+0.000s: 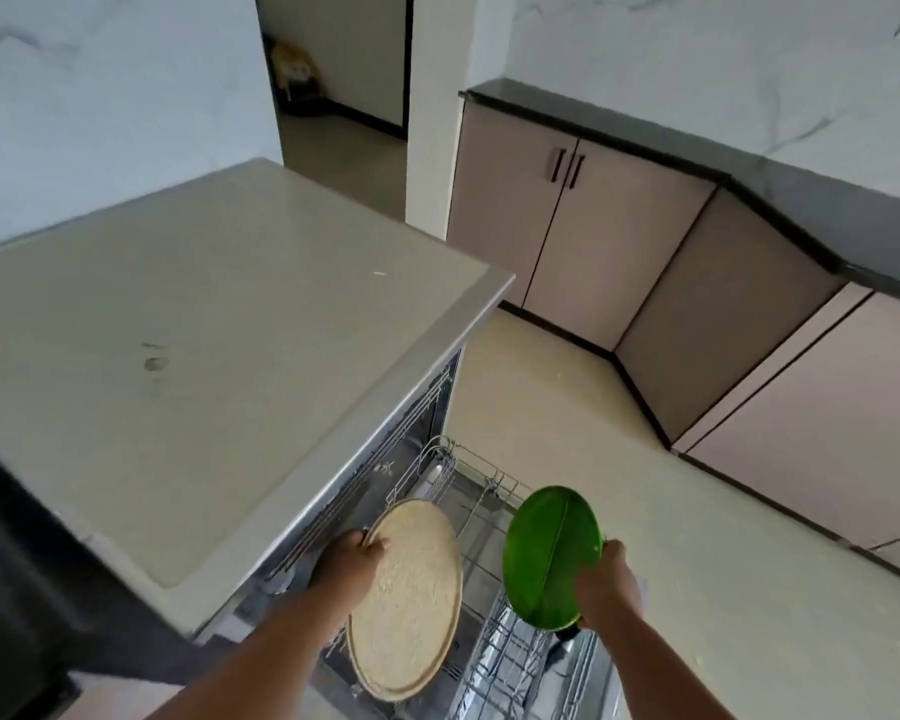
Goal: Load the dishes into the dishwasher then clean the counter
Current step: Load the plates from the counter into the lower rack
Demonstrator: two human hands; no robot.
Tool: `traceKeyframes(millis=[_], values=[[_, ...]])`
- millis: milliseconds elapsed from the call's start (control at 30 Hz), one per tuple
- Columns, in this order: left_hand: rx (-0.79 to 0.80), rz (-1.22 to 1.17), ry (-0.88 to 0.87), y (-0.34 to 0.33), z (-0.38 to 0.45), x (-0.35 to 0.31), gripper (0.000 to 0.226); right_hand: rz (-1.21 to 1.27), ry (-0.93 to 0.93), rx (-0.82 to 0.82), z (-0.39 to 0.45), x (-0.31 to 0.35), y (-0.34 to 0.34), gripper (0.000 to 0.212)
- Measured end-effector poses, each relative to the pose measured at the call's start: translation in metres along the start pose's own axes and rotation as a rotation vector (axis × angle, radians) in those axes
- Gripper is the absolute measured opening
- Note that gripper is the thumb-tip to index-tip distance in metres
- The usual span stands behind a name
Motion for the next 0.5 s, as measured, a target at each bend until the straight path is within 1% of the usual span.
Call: traceKeyframes(millis=[133,233,300,367,400,500], values=[[-0.035,-0.153,0.131,-0.025,0.030,0.010,0.023,0.021,-0.013,0.010,0.028,-0.001,-0.036,0.037],[-0.056,-0.225,0.167,-0.041,0.056,0.014,0.022,0.035,0.006,0.009,0.064,-0.003,-0.061,0.032],[-0.093,-0.253,0.175,-0.050,0.077,0.016,0.025,0.042,0.038,-0.006,0.094,-0.003,-0.081,0.037],[-0.140,-0.264,0.192,-0.060,0.103,0.022,0.029,0.002,0.093,0.007,0.128,-0.001,-0.103,0.043],[-0.161,-0.254,0.201,-0.067,0.115,0.027,0.029,-0.043,0.139,0.025,0.145,0.001,-0.115,0.043],[-0.232,-0.254,0.199,-0.090,0.146,0.043,0.025,-0.153,0.281,0.073,0.196,0.009,-0.147,0.031]])
Point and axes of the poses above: each hand's wrist, its own z-axis towards the middle knuckle, its own y-axis out of the back of the hand, x = y × z, the point moved 3 cm from there along z, towards the middle knuckle, and after that the axes turned 6 degrees about z, right-handed, at the moved point
